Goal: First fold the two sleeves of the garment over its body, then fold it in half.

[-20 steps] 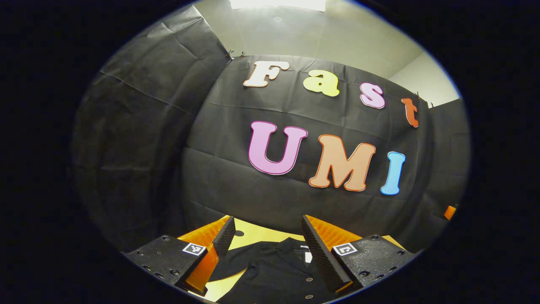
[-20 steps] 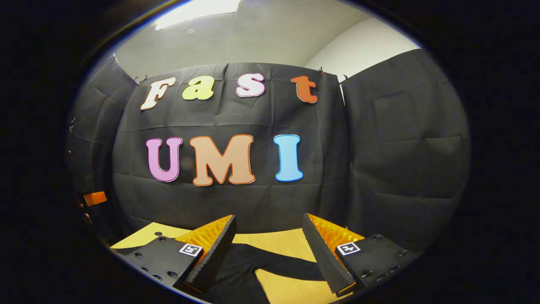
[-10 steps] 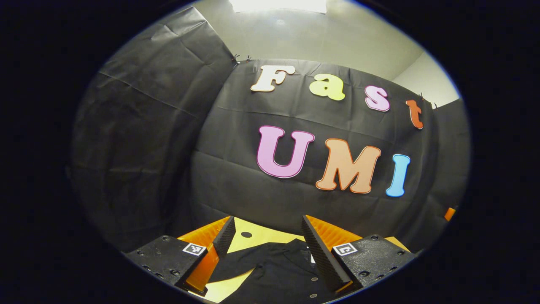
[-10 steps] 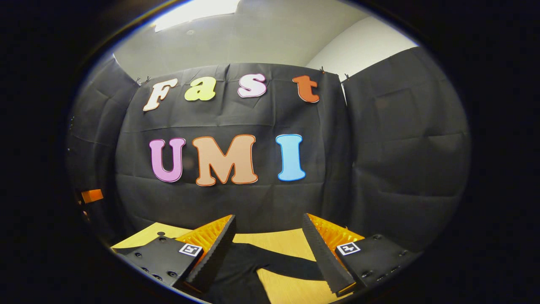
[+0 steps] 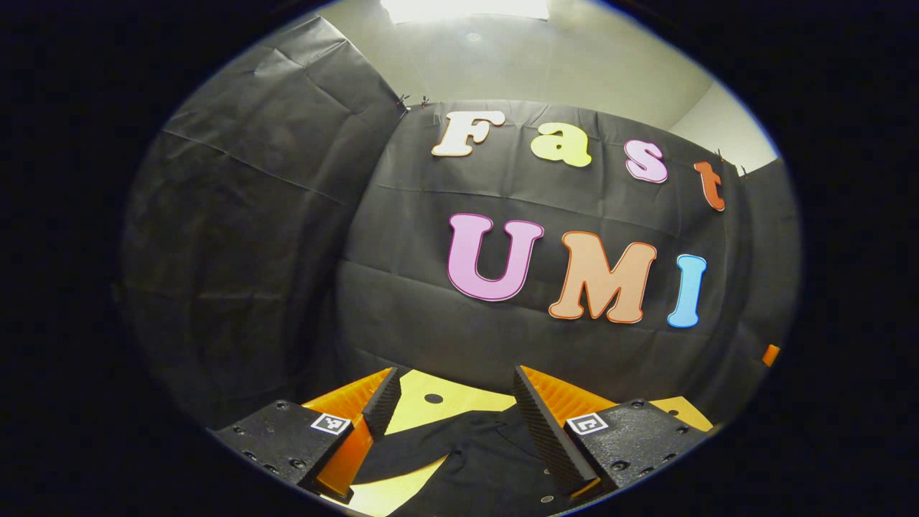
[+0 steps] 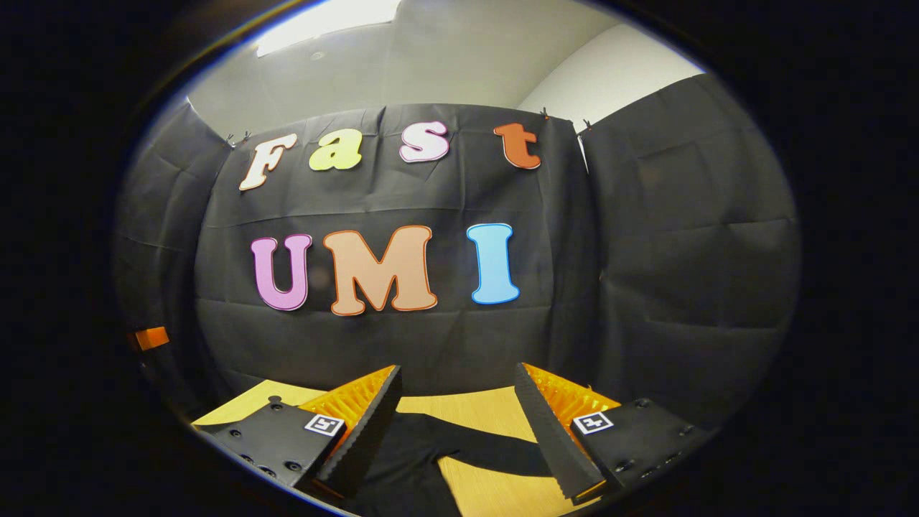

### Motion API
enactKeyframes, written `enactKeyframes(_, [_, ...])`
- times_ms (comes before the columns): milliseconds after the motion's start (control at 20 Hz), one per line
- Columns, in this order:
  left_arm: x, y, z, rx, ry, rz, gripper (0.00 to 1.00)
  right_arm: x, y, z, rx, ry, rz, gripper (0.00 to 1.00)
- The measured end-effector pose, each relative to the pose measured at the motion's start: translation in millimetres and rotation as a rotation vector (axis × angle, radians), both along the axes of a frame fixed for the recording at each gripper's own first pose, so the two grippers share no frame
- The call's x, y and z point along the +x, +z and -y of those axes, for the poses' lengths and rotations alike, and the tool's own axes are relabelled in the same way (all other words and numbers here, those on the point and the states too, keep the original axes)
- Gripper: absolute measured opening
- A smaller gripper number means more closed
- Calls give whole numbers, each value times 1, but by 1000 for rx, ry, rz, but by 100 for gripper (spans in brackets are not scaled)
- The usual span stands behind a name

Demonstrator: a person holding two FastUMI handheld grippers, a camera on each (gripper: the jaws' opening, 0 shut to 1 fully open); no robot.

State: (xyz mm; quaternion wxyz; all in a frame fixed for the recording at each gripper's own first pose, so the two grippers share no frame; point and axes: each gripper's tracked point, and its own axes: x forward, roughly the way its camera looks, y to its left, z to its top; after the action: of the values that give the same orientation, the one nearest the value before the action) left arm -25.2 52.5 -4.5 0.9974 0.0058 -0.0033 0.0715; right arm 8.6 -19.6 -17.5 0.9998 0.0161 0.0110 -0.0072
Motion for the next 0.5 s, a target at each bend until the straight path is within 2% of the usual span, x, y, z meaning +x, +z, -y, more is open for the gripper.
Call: enactKeyframes(500, [3,1,1,21,-1,-3,92,5,1,7,2,-6,-6,99])
